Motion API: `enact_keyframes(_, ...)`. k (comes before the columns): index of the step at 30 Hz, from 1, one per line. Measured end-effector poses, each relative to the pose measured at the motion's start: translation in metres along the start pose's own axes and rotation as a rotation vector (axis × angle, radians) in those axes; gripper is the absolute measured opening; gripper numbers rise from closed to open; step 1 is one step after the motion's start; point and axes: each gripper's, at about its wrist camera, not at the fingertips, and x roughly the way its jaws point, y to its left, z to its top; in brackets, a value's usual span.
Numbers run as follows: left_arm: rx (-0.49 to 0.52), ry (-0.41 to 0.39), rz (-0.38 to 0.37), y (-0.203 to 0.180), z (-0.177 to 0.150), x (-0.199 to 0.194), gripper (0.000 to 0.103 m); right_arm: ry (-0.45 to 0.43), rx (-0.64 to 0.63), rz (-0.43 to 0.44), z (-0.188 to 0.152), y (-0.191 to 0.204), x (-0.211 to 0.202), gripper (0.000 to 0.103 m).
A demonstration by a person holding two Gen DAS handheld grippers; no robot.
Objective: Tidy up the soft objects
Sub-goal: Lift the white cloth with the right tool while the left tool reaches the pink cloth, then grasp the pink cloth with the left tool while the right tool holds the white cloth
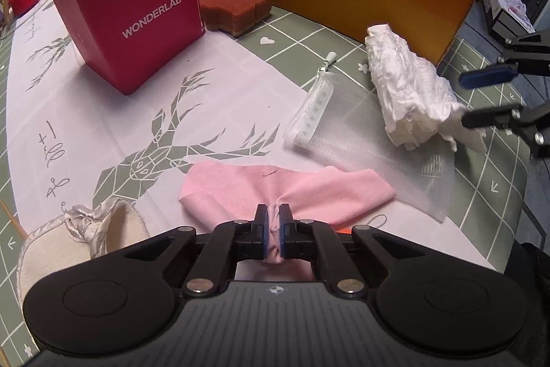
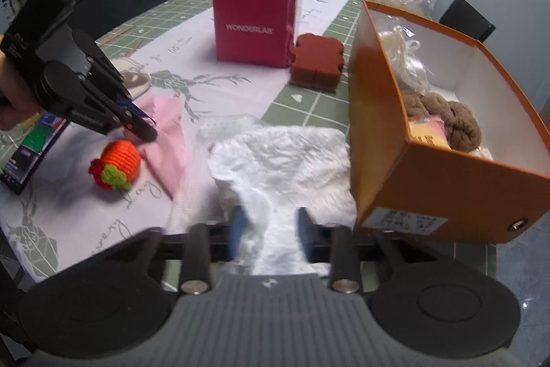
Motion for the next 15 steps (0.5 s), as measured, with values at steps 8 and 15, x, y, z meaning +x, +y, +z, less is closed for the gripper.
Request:
enact_keyframes(8,-0.083,-0.101,0.012,0.015,0.008,-0.028,0.006,-0.068,-0.007,-0.004,0.011,0.011,0.004,0.088)
enact_keyframes(15,-0.101,-0.139,0.008,0.02,0.005,-0.043,0.006,-0.035,-0.033,-0.078,0.021,0.023,0.049,0.093)
